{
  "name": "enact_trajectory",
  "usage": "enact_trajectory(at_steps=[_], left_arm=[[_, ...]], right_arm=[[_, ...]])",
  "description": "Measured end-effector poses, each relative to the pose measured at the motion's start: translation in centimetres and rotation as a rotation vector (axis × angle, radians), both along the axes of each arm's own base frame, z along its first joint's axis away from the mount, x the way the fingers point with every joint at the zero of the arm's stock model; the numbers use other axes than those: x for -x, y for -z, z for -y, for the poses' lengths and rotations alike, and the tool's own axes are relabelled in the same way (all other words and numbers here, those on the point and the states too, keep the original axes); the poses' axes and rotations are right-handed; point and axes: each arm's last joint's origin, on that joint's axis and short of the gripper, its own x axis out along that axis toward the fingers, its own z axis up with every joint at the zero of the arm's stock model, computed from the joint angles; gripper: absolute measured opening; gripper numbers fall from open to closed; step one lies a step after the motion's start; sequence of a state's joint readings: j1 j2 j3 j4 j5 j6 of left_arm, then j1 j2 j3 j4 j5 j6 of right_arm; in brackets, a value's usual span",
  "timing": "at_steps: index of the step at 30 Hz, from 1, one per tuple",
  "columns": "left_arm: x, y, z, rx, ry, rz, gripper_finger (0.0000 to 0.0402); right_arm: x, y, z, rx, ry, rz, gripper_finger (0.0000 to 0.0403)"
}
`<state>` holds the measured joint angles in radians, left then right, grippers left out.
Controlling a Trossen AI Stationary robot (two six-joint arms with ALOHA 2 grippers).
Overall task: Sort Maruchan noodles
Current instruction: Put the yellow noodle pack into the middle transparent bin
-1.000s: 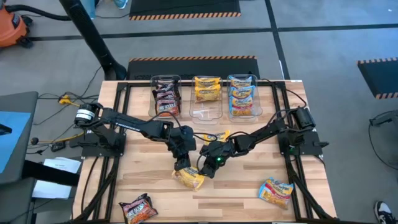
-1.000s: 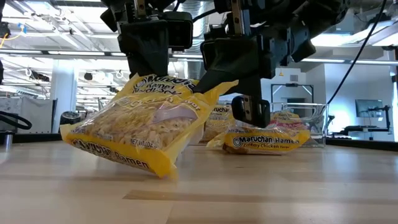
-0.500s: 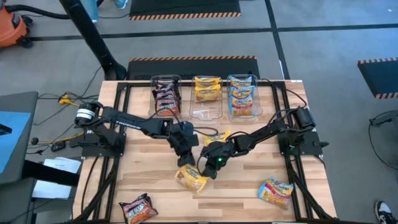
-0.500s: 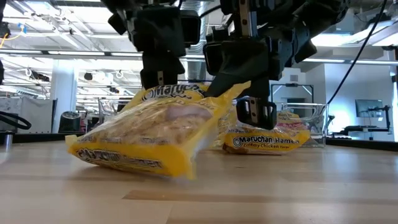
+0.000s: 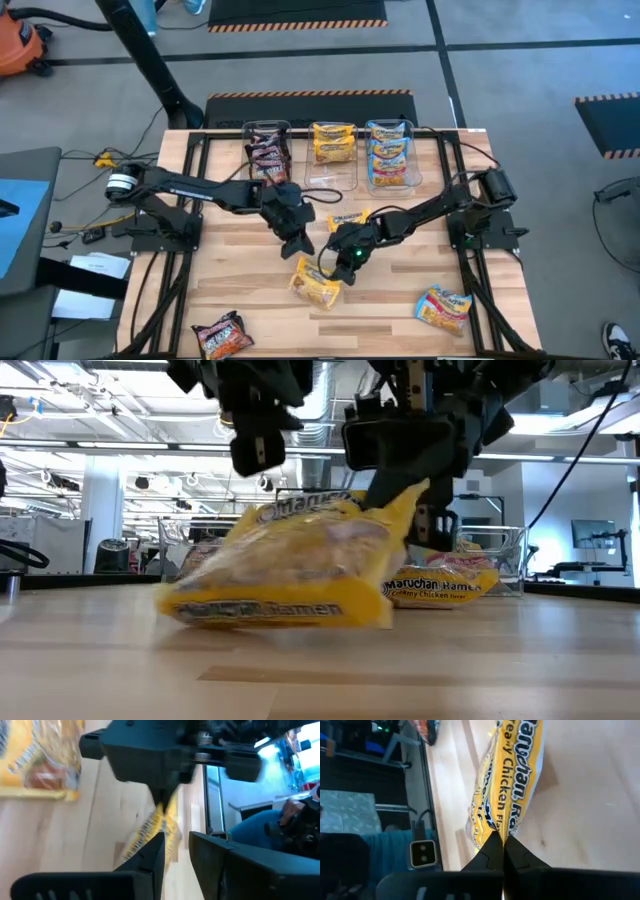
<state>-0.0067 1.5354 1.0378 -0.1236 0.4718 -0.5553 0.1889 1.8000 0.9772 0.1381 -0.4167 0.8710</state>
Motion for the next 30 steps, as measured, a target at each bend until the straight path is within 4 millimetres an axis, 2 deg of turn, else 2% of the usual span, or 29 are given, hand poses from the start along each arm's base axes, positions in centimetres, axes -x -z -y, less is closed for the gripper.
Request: enact_trajectory(at_steps=[16,21,30], left_arm=[[4.5,-6.2,-0.4,-0.092,-0.111,0.168,0.0067],[5.6,-7.2,-0.5,-0.118,-0.133,0.192,0.0067],[6.7,-7.7,-0.6,-0.154,-0.14,0.188,0.0067]], right_arm=[[2.0,-5.6,4.8,0.113,0.026,0.128,0.0003],[3.1,-6.8,6.6,0.161,0.038,0.139,0.0003],[4.9,-9.2,10.2,0.272,0.072,0.223,0.0003]])
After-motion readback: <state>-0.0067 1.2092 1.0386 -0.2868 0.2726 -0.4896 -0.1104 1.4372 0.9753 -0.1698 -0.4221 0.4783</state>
